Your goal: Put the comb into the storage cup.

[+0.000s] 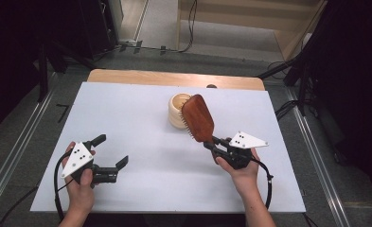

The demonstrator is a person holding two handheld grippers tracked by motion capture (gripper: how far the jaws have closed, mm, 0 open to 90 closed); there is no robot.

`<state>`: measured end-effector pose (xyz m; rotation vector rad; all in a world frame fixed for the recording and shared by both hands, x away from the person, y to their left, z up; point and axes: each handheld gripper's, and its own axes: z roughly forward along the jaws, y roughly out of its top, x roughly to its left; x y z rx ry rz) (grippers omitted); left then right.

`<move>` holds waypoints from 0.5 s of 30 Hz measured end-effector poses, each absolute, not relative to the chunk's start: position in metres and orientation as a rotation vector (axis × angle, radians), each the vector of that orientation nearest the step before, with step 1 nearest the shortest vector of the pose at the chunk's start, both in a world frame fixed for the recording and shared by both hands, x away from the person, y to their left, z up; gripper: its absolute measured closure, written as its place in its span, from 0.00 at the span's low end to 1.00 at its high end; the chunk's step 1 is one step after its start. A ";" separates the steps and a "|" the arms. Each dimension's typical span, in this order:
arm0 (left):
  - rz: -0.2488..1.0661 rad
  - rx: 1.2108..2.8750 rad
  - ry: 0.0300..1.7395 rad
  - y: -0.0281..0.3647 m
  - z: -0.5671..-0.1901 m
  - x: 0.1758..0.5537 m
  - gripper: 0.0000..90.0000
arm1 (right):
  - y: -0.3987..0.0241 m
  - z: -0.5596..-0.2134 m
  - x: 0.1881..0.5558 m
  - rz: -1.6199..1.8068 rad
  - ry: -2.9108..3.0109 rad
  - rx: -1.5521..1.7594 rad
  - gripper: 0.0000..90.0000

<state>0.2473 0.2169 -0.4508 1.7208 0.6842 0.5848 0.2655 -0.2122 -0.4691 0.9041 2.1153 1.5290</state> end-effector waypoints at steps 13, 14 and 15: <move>0.536 1.719 0.639 0.180 -0.433 0.262 0.00 | -0.212 -0.473 0.261 1.561 2.075 0.897 0.78; 0.533 1.721 0.635 0.177 -0.432 0.263 0.00 | -0.212 -0.473 0.260 1.558 2.074 0.893 0.78; 0.529 1.721 0.632 0.174 -0.431 0.264 0.00 | -0.211 -0.474 0.260 1.562 2.077 0.890 0.78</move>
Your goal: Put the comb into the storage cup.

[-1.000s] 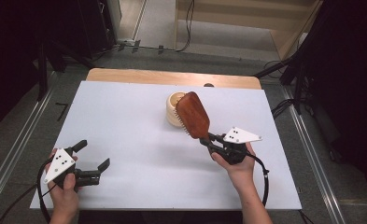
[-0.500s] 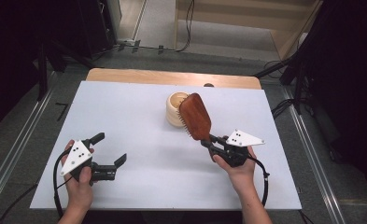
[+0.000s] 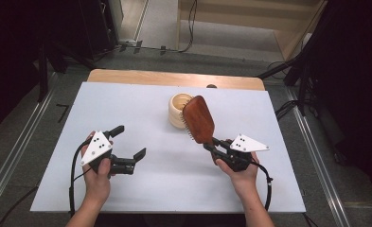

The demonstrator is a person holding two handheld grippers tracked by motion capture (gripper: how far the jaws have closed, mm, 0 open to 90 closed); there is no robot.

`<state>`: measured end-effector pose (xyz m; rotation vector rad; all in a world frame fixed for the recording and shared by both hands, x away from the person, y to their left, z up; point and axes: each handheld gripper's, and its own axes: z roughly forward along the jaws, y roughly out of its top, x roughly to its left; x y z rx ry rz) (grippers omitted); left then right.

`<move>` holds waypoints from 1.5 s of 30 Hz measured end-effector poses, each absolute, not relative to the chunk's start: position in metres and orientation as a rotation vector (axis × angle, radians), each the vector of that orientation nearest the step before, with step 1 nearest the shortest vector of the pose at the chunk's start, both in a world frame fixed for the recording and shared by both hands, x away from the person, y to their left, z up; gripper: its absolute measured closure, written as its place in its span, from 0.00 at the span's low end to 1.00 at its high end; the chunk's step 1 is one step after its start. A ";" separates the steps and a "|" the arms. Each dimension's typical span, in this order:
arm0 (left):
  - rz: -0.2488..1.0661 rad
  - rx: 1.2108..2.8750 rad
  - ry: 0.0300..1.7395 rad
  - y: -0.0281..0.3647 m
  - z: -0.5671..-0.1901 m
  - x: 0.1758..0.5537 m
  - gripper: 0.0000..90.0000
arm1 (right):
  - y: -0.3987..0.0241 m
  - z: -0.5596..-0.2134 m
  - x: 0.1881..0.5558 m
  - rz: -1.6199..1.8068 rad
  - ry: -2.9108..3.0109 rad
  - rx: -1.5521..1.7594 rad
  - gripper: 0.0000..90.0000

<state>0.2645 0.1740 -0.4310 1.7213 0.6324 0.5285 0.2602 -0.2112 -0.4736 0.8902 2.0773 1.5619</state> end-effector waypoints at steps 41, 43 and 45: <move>0.362 1.693 0.537 0.093 -0.423 0.283 0.00 | -0.180 -0.484 0.250 1.583 2.073 0.834 0.78; 0.360 1.696 0.536 0.091 -0.424 0.283 0.00 | -0.178 -0.484 0.250 1.580 2.076 0.832 0.78; 0.356 1.695 0.540 0.089 -0.424 0.283 0.00 | -0.176 -0.484 0.249 1.585 2.075 0.827 0.78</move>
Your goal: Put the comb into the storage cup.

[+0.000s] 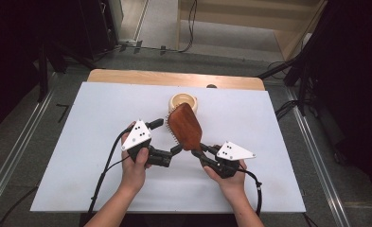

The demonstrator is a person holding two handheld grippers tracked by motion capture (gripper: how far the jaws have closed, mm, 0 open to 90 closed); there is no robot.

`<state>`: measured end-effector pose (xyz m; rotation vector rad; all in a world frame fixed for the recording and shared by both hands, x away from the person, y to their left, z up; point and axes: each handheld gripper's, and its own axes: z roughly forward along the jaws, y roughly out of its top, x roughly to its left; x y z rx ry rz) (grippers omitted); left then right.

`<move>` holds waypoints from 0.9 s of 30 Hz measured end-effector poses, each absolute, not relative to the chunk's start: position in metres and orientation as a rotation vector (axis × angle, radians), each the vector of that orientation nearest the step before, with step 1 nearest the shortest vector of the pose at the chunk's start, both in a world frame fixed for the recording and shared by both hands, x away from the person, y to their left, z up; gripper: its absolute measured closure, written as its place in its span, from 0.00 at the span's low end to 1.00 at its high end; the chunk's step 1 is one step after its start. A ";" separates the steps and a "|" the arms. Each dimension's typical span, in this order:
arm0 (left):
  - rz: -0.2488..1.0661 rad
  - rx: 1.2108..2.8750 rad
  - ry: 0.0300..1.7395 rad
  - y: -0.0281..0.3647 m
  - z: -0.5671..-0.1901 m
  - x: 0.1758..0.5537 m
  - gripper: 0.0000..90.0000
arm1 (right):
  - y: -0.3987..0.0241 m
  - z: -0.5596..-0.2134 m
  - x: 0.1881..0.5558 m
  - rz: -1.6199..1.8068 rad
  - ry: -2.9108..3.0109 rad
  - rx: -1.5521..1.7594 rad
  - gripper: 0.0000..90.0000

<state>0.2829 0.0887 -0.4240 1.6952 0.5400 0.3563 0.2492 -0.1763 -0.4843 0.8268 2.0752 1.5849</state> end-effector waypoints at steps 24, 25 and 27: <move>0.351 1.686 0.650 0.069 -0.425 0.284 0.15 | -0.159 -0.484 0.242 1.595 2.084 0.786 0.78; 0.349 1.689 0.654 0.068 -0.425 0.285 0.16 | -0.158 -0.484 0.242 1.594 2.084 0.784 0.78; 0.345 1.691 0.666 0.066 -0.425 0.285 0.17 | -0.157 -0.484 0.242 1.593 2.083 0.778 0.78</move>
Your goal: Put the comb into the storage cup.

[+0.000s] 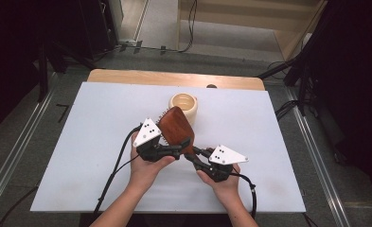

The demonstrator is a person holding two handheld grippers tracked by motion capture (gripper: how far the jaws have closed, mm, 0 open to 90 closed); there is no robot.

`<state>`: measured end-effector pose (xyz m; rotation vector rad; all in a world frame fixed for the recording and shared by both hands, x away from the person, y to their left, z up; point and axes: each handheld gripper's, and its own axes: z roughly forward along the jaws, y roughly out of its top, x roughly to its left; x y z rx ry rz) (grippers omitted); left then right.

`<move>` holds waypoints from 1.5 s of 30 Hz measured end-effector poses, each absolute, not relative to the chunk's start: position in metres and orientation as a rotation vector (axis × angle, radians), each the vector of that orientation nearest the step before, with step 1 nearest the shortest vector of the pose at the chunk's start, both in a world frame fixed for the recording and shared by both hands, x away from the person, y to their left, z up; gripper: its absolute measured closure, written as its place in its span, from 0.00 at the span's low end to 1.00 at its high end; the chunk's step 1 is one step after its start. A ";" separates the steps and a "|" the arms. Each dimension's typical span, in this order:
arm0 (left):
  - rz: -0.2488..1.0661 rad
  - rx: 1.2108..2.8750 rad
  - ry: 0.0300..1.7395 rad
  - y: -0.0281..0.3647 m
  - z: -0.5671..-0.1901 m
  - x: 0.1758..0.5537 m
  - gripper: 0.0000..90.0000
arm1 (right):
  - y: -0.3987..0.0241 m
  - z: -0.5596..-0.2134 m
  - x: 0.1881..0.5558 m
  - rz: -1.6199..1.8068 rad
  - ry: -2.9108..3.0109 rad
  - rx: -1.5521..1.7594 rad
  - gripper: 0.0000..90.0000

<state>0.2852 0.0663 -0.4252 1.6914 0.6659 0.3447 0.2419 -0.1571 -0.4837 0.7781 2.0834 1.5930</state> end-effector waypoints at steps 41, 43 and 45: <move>0.186 1.685 0.631 0.075 -0.409 0.296 0.63 | -0.164 -0.484 0.248 1.644 2.072 0.913 0.12; 0.189 1.684 0.634 0.076 -0.408 0.297 0.63 | -0.166 -0.484 0.248 1.655 2.073 0.908 0.01; 0.195 1.685 0.633 0.078 -0.407 0.298 0.63 | -0.169 -0.483 0.247 1.671 2.066 0.897 0.00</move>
